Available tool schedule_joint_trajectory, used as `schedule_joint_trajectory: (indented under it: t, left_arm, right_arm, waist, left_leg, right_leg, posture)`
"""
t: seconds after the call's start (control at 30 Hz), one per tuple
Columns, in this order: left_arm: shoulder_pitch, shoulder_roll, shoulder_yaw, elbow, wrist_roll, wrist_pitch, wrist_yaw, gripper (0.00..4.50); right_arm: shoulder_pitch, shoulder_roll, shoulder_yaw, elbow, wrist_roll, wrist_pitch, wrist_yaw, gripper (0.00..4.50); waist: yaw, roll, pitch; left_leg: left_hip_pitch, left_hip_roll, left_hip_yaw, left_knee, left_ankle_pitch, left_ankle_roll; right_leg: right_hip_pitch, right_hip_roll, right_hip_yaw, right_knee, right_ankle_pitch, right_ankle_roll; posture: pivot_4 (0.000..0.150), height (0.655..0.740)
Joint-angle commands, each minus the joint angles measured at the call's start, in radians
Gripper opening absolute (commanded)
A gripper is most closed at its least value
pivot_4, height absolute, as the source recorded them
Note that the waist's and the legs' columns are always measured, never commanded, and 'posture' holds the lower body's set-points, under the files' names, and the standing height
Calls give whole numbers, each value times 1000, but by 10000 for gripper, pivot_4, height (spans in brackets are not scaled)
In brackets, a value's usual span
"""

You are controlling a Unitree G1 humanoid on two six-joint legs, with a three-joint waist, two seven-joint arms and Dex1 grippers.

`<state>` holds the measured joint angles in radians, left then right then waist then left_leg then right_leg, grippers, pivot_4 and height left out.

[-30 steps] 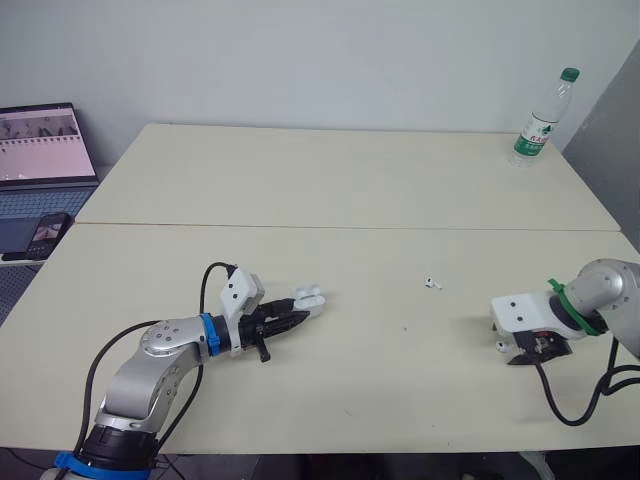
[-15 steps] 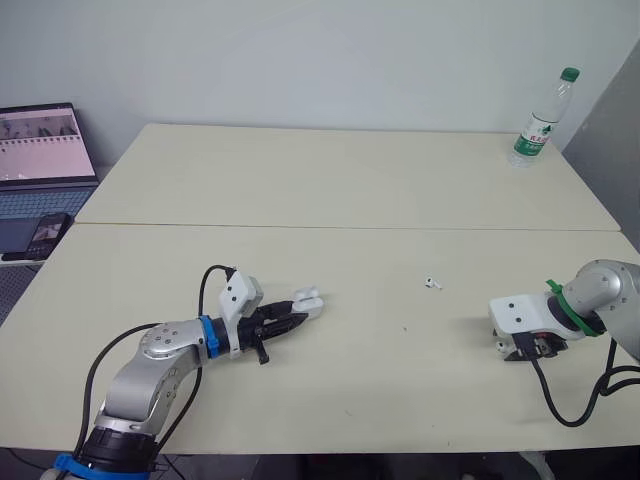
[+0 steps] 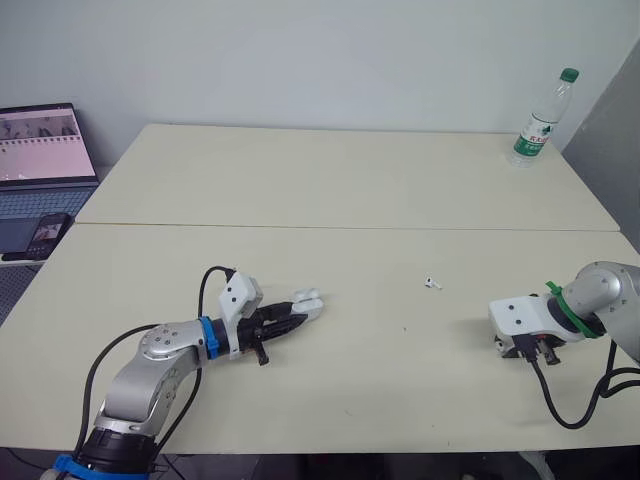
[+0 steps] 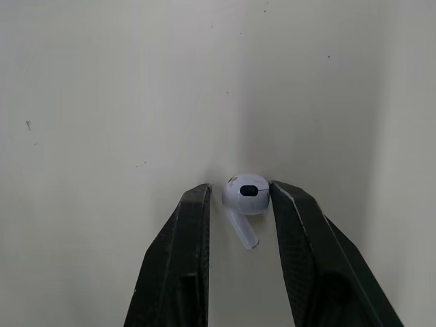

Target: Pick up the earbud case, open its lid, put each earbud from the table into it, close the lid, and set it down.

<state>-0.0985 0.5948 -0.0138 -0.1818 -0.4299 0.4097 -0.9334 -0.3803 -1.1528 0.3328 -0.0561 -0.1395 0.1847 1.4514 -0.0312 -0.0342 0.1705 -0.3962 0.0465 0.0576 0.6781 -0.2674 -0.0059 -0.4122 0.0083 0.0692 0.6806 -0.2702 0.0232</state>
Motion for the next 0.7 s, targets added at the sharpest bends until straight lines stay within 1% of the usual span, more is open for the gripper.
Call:
schedule_joint_trajectory:
  t: [0.03, 0.1, 0.13, 0.17, 0.47, 0.6, 0.7]
  left_arm:
    - [-15, 8, 9, -37, -10, 2, -3, 8140]
    - [-17, 8, 8, -41, -11, 6, -1, 8140]
    - [-17, 8, 8, -42, -12, 8, 0, 8140]
    - [-18, 8, 8, -45, -12, 11, 1, 8140]
    - [-24, 7, 11, -69, -19, 32, 5, 8140]
    - [-47, 3, -20, -128, -7, 25, 1, 8140]
    - [-58, -16, -59, -173, -1, 17, 5, 8140]
  right_arm:
    - [10, -9, -19, -21, -7, 1, 0, 12114]
    - [12, -9, -20, -22, -6, 2, 0, 8284]
    - [13, -8, -21, -23, -5, 3, 0, 5137]
    - [14, -8, -21, -23, -7, 3, -1, 4034]
    - [28, -11, -43, -35, 8, 22, -19, 4034]
    - [28, 73, -153, -124, 177, 213, -46, 4034]
    - [-5, 163, -243, -194, 284, 417, -134, 4034]
  waist:
    - [0, 0, 0]
    - [0, 0, 0]
    - [0, 0, 0]
    - [0, 0, 0]
    - [0, 0, 0]
    - [-1, 0, 0]
    - [-1, 0, 0]
  left_leg:
    - [0, 0, 0, 0, 0, 0]
    - [0, 0, 0, 0, 0, 0]
    - [0, 0, 0, 0, 0, 0]
    - [0, 0, 0, 0, 0, 0]
    - [0, 0, 0, 0, 0, 0]
    - [0, 0, 0, 0, 0, 0]
    - [0, 0, -1, 0, 0, 0]
  right_leg:
    - [0, 0, 0, 0, 0, 0]
    - [0, 0, 0, 0, 0, 0]
    - [0, 0, 0, 0, 0, 0]
    - [0, 0, 0, 0, 0, 0]
    - [0, 0, 0, 0, 0, 0]
    - [0, 0, 0, 0, 0, 0]
    - [1, 0, 1, 0, 0, 0]
  posture:
    - [1500, 7362]
    - [1500, 7362]
    - [1500, 7362]
    - [1500, 7362]
    - [1500, 7362]
    - [1500, 7362]
    - [1500, 7362]
